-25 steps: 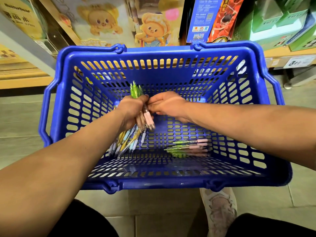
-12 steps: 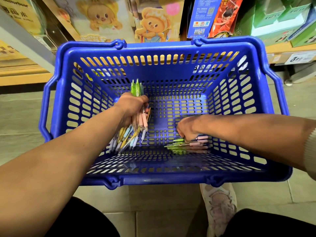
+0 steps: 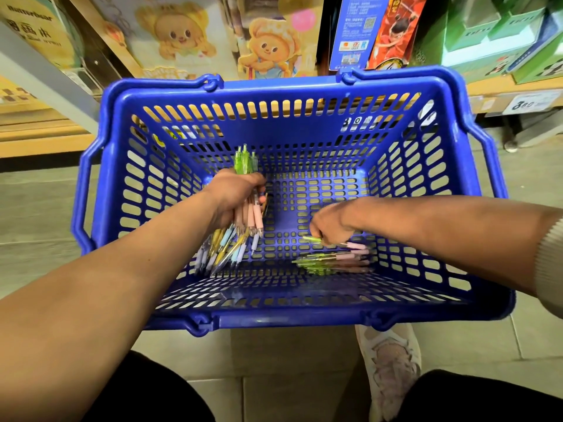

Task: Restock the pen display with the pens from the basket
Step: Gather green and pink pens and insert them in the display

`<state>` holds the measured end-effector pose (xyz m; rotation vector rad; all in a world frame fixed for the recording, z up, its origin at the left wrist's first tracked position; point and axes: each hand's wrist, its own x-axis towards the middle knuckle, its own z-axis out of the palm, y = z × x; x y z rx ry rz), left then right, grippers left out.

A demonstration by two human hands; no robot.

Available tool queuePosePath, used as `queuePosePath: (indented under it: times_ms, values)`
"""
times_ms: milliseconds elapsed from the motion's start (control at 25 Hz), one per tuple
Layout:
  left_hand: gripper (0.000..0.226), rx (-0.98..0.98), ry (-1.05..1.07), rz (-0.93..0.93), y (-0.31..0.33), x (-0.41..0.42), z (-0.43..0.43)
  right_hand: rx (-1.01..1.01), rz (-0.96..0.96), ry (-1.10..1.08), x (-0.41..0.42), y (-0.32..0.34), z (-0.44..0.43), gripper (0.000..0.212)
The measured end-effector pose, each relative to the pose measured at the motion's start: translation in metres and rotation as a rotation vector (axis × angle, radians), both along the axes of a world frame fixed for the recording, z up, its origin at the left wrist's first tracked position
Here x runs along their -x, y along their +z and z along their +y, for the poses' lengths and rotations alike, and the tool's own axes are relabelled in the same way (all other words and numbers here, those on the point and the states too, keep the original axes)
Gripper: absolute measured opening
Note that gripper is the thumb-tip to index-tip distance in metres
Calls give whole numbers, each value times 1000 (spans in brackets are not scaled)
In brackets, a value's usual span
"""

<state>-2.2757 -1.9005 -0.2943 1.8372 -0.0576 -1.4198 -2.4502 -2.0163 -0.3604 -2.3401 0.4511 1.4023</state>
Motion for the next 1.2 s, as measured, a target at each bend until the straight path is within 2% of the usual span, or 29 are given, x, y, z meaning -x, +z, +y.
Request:
queuePosePath:
  times_ms: [80,200,280,400,560,720,840,960,1080,1200]
  values:
    - [26,25,30,24,2,4,-3,-187,-65,-320,-15,6,-7,15]
    - [31,63,94,1,3,6,-9,-511,-236,-988,-40,21,-16,12]
    - [25,86,136,5,7,7,-11,-597,-298,-1173,-51,32,-22,10]
    - [9,113,233,28,18,16,-5,-721,-320,-1327,-56,52,-21,10]
    - [20,128,328,158,55,40,12,-751,-444,-1557,-41,105,-2,25]
    - [22,197,433,312,128,76,26,-838,-474,-1731,-11,196,26,12]
    - [20,198,428,372,215,97,39,-892,-525,-1787,13,295,46,12]
    - [14,188,334,415,317,107,60,-819,-570,-1853,31,402,63,9]
    - [13,209,303,432,427,110,84,-722,-621,-1793,41,511,83,6]
    - [12,270,269,428,547,112,113,-740,-656,-1775,50,633,112,11]
